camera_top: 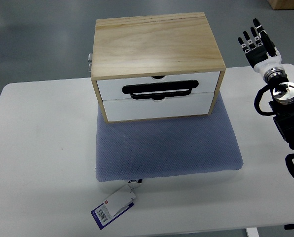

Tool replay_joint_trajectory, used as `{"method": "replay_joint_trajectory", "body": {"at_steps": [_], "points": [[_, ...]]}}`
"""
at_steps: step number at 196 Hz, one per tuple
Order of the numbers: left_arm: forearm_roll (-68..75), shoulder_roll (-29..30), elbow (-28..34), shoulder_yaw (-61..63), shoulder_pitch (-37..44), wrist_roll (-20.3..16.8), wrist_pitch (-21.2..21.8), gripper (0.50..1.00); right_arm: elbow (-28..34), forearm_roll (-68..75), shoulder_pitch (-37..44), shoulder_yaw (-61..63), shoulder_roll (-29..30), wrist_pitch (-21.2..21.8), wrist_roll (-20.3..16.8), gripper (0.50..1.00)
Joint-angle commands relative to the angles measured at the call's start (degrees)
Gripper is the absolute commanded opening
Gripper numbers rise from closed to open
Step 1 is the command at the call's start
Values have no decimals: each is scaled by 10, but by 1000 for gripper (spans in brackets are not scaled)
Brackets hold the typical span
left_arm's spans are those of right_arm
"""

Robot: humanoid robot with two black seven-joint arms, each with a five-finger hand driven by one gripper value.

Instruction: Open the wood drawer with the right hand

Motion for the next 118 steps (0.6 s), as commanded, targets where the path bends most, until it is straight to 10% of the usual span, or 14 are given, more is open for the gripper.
{"method": "replay_joint_trajectory", "body": {"at_steps": [1, 118], "points": [[0, 0, 0, 1, 1, 1, 0, 1000, 1, 0, 0, 0, 0, 2, -1, 946], [-1, 0, -8, 3, 2, 0, -4, 1000, 17, -107, 143, -148, -68, 7, -5, 946]]}}
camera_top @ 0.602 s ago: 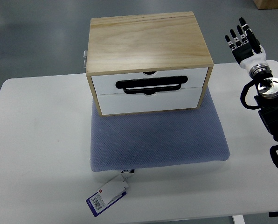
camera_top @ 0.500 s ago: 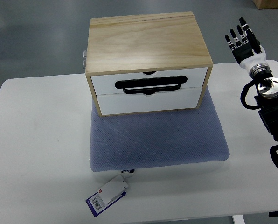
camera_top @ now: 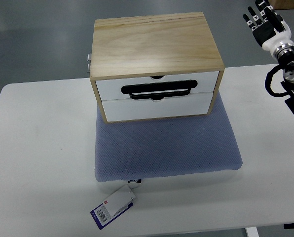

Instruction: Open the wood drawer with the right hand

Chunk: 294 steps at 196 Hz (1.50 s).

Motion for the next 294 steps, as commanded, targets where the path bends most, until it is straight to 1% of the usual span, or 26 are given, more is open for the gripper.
{"method": "replay_joint_trajectory", "body": {"at_steps": [1, 20, 24, 54, 75, 90, 102, 103, 113, 120, 124, 134, 135, 143, 163, 165, 176, 186, 187, 195, 218, 221, 270, 271, 277, 294], "points": [[1, 0, -3, 1, 0, 0, 0, 1000, 7, -38, 60, -66, -19, 6, -2, 946], [1, 0, -3, 2, 0, 0, 0, 1000, 54, -77, 98, -143, -38, 15, -4, 946], [1, 0, -3, 2, 0, 0, -1, 1000, 75, -94, 113, -170, -48, 15, -4, 946], [1, 0, -3, 2, 1, 0, -1, 1000, 170, -189, 193, -290, -73, 22, -7, 946], [0, 0, -3, 2, 0, 1, -1, 1000, 196, -262, 263, -380, -77, 42, -10, 944], [1, 0, -3, 2, 1, 0, -1, 1000, 210, -304, 328, -468, -68, 71, -30, 946], [1, 0, -3, 3, 1, 1, -1, 1000, 213, -307, 336, -478, -67, 73, -33, 946], [1, 0, -3, 3, 0, 1, -1, 1000, 234, -312, 370, -520, -63, 96, -52, 946], [1, 0, -3, 3, 0, 0, -1, 1000, 256, -313, 399, -551, -61, 119, -68, 946], [1, 0, -3, 3, 1, 1, -1, 1000, 284, -313, 426, -576, -62, 142, -84, 946], [1, 0, -3, 3, 0, 1, -1, 1000, 296, -313, 437, -588, -62, 150, -90, 946], [1, 0, -3, 3, 0, 1, -1, 1000, 296, -313, 437, -588, -62, 150, -90, 946], [1, 0, -3, 4, 0, 1, -1, 1000, 329, -313, 462, -611, -61, 150, -100, 946], [1, 0, -3, 4, 0, 1, -1, 1000, 354, -312, 473, -618, -61, 150, -100, 946], [1, 0, -4, 4, 0, 1, -1, 1000, 457, -308, 505, -626, -70, 150, -105, 946], [1, 0, -4, 4, 0, 1, -1, 1000, 457, -308, 505, -626, -70, 150, -105, 946], [1, 0, -3, 5, -1, 1, -1, 1000, 505, -304, 521, -637, -72, 150, -109, 944], [1, 0, -3, 5, -1, 1, -1, 1000, 505, -304, 521, -637, -72, 150, -109, 944], [1, 0, -3, 5, 0, 1, -1, 1000, 530, -297, 529, -654, -72, 150, -114, 944], [1, 0, -2, 6, -1, 1, -1, 1000, 544, -293, 533, -667, -71, 150, -118, 944], [1, 0, -3, 6, -1, 1, -1, 1000, 555, -292, 530, -684, -66, 150, -123, 944], [1, 0, -3, 5, -1, 1, -1, 1000, 565, -292, 522, -698, -65, 150, -128, 942], [1, 0, -3, 4, -1, 1, -1, 1000, 571, -256, 486, -704, -72, 150, -147, 938], [1, 0, -3, 4, -1, 1, -1, 1000, 579, -229, 476, -704, -79, 150, -156, 938], [1, 0, -3, 4, -1, 1, -1, 1000, 583, -221, 473, -704, -83, 150, -160, 938], [1, 0, 2, 4, -1, 1, -1, 1000, 591, -213, 464, -708, -88, 129, -175, 938]]}}
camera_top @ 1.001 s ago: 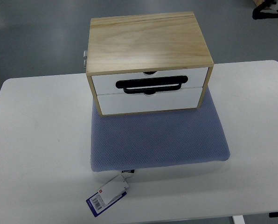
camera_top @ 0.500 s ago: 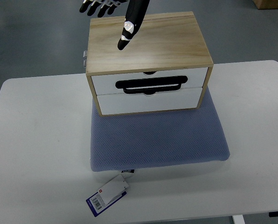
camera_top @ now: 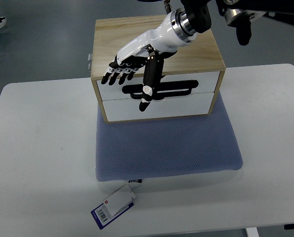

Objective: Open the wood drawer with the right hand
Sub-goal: 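Lower the right hand and hook fingers into the upper drawer's black handle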

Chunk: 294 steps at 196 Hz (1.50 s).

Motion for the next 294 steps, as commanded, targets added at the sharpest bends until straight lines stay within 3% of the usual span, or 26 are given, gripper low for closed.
{"method": "replay_joint_trajectory", "body": {"at_steps": [1, 28, 97, 294], "points": [[-1, 0, 5, 0, 0, 0, 0, 1000, 11, 19, -12, -6, -8, -21, -18, 938], [-1, 0, 6, 0, 0, 0, 1, 1000, 18, 20, -17, -22, -9, -47, -32, 936], [-1, 0, 7, 1, 0, 0, 1, 1000, 23, 57, -17, -57, -3, -127, -124, 919], [-1, 0, 7, 1, 0, 0, 1, 1000, 26, 41, -36, -98, 13, -156, -145, 921]]}}
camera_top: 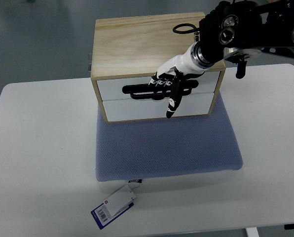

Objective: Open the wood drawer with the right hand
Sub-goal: 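Lower the right hand and hook fingers into the upper drawer's black handle, then pull the upper white drawer toward the robot with the right hand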

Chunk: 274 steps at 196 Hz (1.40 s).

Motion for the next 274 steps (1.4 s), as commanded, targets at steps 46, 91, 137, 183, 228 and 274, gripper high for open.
{"method": "replay_joint_trajectory", "body": {"at_steps": [46, 91, 137, 183, 228, 274], "points": [[0, 0, 0, 0, 0, 0, 0, 1000, 0, -6, -13, -2, 5, 8, 0, 926], [0, 0, 1, 0, 0, 0, 0, 1000, 1, -5, -14, -2, 9, 19, -1, 928], [0, 0, 1, 0, 0, 0, 0, 1000, 10, -1, -8, -1, 2, 41, 0, 932], [0, 0, 1, -1, 0, 0, 0, 1000, 37, 1, 7, 0, -16, 76, 0, 934], [0, 0, 1, -1, -1, 0, 0, 1000, 56, 2, 8, 1, -30, 93, 0, 934], [0, 0, 1, -1, -1, 0, 1, 1000, 69, 3, 11, 5, -42, 105, 0, 936]]}}
